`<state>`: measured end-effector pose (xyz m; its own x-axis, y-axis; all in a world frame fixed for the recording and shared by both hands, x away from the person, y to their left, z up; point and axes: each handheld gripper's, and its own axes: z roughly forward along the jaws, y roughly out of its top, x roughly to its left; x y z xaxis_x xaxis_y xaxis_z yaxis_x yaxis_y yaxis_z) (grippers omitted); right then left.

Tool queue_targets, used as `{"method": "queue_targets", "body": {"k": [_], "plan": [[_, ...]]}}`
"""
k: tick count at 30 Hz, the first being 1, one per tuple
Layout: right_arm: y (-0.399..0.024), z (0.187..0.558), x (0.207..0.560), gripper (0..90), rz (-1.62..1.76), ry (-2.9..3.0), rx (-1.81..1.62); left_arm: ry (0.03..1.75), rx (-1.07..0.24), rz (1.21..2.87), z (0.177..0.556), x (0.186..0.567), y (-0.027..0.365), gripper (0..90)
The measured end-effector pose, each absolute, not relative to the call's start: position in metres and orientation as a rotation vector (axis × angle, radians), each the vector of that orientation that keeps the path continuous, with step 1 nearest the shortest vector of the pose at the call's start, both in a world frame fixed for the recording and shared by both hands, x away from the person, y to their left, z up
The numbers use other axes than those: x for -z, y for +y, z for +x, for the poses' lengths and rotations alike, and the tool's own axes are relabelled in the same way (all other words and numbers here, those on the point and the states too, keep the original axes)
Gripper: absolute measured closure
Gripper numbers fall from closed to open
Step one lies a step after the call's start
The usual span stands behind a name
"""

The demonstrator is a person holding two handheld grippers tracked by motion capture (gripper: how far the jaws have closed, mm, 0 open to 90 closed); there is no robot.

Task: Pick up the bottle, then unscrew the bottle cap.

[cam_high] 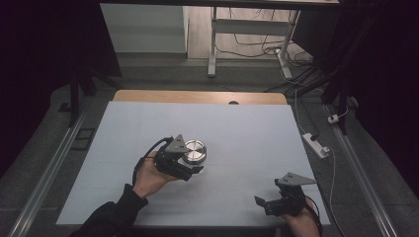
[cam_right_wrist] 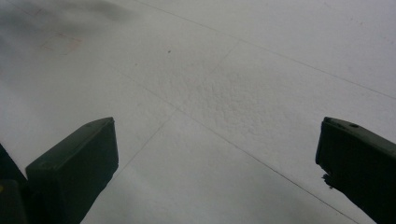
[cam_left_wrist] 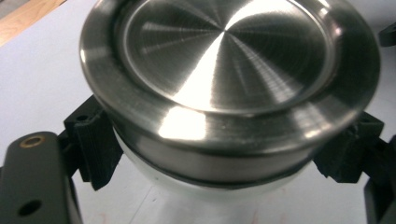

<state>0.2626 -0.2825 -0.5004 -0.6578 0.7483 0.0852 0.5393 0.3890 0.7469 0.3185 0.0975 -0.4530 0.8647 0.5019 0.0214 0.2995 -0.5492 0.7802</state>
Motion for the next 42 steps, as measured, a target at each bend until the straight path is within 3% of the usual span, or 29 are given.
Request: {"method": "queue_targets", "body": {"k": [42], "plan": [[-0.269,0.259,0.487,0.0,0.997,2.390,-1.220,0.534,-0.260,2.186,0.308,0.459,0.088,15.5]]}}
